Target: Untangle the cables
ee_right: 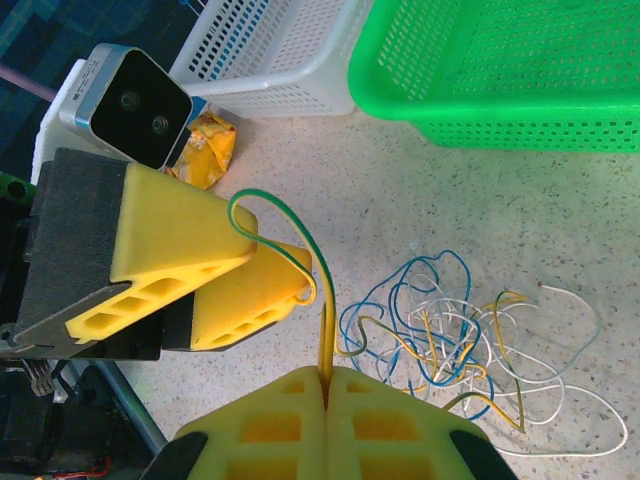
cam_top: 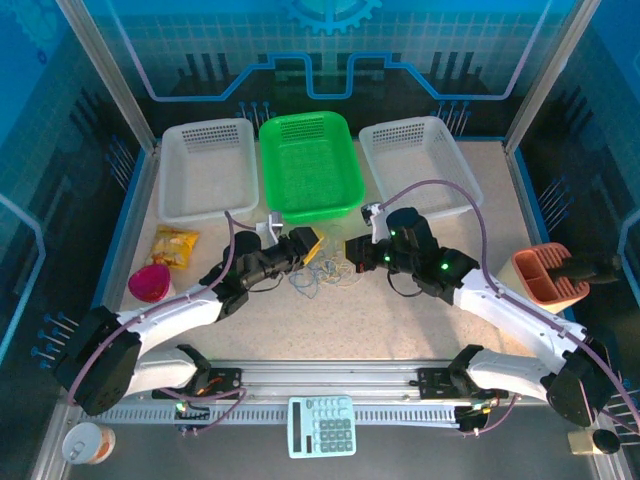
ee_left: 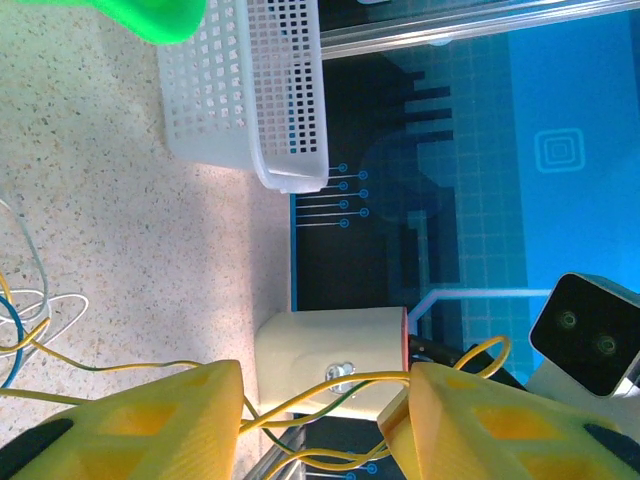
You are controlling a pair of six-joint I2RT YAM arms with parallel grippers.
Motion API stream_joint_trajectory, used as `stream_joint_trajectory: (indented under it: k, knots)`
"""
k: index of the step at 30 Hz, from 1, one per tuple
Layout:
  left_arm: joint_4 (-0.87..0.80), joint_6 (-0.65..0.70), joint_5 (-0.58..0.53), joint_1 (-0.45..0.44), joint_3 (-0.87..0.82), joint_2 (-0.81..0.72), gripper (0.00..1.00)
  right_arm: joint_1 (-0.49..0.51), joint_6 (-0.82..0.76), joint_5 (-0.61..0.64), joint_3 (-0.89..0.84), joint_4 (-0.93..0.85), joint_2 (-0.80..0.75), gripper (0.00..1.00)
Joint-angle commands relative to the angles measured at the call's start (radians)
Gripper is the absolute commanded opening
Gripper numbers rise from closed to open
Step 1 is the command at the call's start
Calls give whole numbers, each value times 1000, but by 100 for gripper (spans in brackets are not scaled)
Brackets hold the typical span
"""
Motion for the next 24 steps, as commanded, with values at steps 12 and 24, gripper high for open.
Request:
stream_joint_trajectory:
  k: [12,24]
  knots:
    - [67,6,-21,-9,-20,2,55,-35,29,-25,-17,56,-18,0]
    - [54,24,-36,-9,-43,13,73,-48,47,-38,-40,70,-41,0]
